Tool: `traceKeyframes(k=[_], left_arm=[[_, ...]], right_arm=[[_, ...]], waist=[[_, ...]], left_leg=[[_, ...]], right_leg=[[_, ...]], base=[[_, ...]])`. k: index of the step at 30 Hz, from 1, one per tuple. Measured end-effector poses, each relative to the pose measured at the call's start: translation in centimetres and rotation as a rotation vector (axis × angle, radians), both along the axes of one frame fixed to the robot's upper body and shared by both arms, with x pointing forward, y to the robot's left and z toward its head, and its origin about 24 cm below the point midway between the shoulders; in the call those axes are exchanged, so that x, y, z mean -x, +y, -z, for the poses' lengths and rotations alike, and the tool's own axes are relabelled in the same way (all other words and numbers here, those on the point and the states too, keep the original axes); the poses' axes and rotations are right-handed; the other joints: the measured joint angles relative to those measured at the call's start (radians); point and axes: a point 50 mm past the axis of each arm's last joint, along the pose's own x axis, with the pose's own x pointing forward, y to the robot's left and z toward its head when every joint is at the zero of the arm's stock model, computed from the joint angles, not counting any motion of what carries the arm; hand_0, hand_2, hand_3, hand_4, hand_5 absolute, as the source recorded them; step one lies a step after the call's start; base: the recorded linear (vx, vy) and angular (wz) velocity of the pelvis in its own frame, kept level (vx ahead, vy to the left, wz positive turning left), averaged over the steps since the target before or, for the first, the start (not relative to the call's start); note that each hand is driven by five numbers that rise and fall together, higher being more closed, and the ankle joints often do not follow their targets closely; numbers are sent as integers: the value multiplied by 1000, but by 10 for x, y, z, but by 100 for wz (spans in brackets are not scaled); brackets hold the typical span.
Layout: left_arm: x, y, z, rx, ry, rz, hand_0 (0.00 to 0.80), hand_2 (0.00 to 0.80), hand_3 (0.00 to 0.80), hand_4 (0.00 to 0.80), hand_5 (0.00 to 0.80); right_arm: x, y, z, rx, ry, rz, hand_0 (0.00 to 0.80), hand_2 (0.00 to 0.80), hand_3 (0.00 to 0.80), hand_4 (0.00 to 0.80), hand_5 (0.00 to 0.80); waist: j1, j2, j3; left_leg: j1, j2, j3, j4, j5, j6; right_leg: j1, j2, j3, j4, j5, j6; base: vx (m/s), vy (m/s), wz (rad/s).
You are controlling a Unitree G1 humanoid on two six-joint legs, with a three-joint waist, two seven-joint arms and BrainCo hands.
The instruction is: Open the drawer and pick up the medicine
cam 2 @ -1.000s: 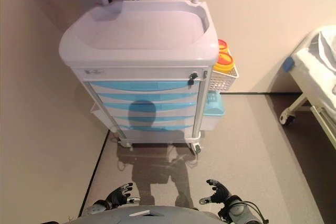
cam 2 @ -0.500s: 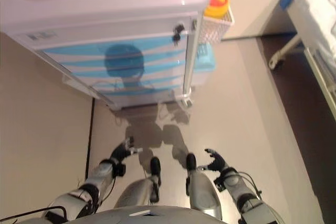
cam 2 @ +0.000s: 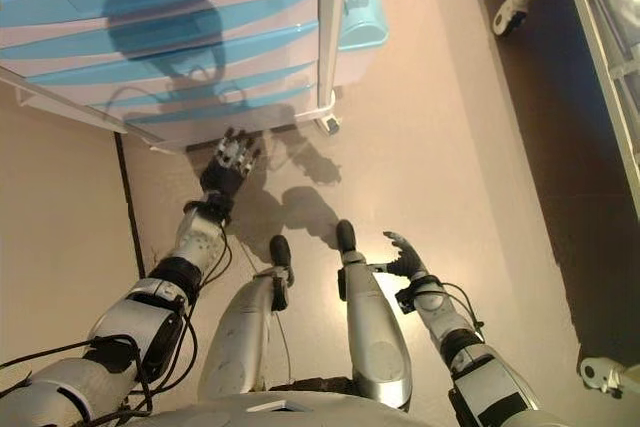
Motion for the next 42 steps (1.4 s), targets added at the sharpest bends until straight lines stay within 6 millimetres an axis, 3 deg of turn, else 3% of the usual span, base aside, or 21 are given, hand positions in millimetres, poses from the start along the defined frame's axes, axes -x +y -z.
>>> traceKeyframes(k=[7, 14, 20, 21, 22, 23, 31, 42], left_arm=[[-24, 28, -71, 218, -237, -45, 0, 0, 0, 0, 0], [-27, 35, -82, 391, -286, -72, 0, 0, 0, 0, 0], [-29, 37, -88, 516, -309, -98, 0, 0, 0, 0, 0], [-30, 37, -88, 533, -313, -103, 69, 69, 69, 69, 69], [-30, 38, -90, 535, -324, -102, 533, 533, 533, 533, 533], [-31, 39, -99, 529, -368, -101, 784, 784, 784, 784, 784], [-29, 40, -105, 494, -441, -100, 800, 800, 800, 800, 800], [-27, 42, -99, 381, -427, -78, 800, 800, 800, 800, 800]], right_arm=[[12, -1, 6, 0, 5, 19, 0, 0, 0, 0, 0], [17, 6, 8, -2, -7, -22, 0, 0, 0, 0, 0], [18, 10, 8, -15, -19, -27, 0, 0, 0, 0, 0], [18, 10, 8, -15, -21, -31, 0, 0, 0, 0, 0], [18, 11, 7, -16, -22, -34, 0, 0, 0, 0, 0], [18, 11, 7, -17, -24, -35, 0, 0, 0, 0, 0], [17, 13, 6, -33, -38, -37, 0, 0, 0, 0, 0], [17, 9, 5, -21, -36, -35, 0, 0, 0, 0, 0]], waist=[[-19, -26, 11], [-49, -55, 24], [-58, -57, 25], [-62, -58, 25], [-63, -60, 26], [-63, -63, 28], [-64, -71, 42], [-54, -55, 53]], left_leg=[[-41, 3, 2, 53, -15, 12], [-74, 12, 3, 87, -23, 18], [-76, 15, 0, 87, -24, 15], [-77, 15, -1, 87, -24, 15], [-78, 16, -2, 86, -23, 14], [-79, 16, -3, 85, -22, 12], [-93, 13, -2, 78, -15, 17], [-48, -2, -1, 25, 9, 15]], right_leg=[[-30, -3, 4, 27, -5, 3], [-51, -1, 3, 39, -2, 7], [-52, 2, 2, 39, -2, 7], [-52, 3, 1, 38, -2, 7], [-53, 3, 0, 38, -2, 7], [-54, 4, -1, 38, -2, 6], [-73, 1, -1, 38, 1, 10], [-51, -10, -2, 35, 1, 9]], base=[[4, -1, 0], [29, -45, 0], [35, -51, 0], [19, -43, 2], [16, -41, 2], [0, 0, 0], [0, 0, 0], [-1, 5, 1]])
